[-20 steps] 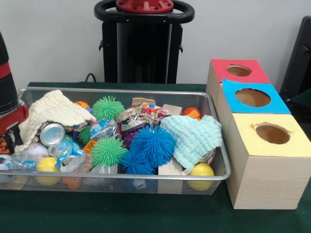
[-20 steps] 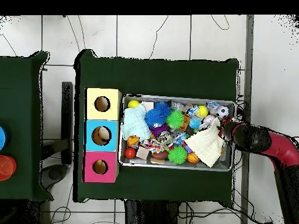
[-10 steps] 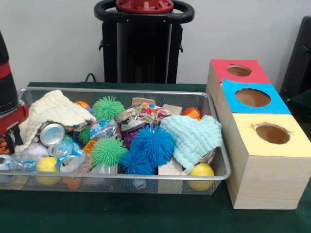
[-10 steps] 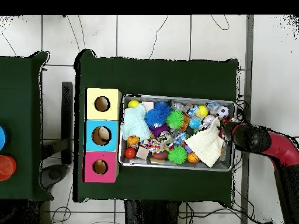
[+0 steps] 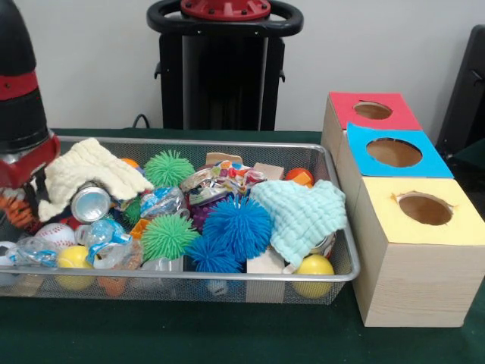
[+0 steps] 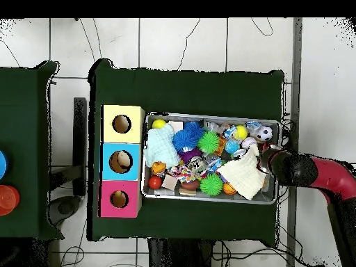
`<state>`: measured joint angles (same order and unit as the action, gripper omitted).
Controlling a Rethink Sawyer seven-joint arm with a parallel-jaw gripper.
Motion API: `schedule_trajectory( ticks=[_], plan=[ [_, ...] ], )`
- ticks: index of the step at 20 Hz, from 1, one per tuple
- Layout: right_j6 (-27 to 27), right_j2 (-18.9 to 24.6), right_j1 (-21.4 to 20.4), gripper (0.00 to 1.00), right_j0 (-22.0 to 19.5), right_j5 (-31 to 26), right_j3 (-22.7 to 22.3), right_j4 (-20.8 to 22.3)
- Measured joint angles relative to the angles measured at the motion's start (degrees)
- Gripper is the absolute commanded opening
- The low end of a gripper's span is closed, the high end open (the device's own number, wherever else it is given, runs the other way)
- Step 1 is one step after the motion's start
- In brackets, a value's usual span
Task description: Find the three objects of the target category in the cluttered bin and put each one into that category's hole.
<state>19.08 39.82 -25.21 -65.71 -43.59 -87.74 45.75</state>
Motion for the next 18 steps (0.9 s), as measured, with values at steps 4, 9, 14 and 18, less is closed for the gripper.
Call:
schedule_trajectory(
  ticks=[4,9,14,18],
  plan=[
    [0.00,-0.83,-6.08,0.00,2.63,0.01,-4.53,-0.82],
    [0.11,-2.82,-13.75,0.00,7.22,0.00,-9.57,-3.13],
    [1.06,-5.58,-19.39,0.00,12.73,0.01,-13.31,-5.66],
    [2.58,-7.71,-22.53,0.00,16.59,0.01,-15.64,-7.83]
  ],
)
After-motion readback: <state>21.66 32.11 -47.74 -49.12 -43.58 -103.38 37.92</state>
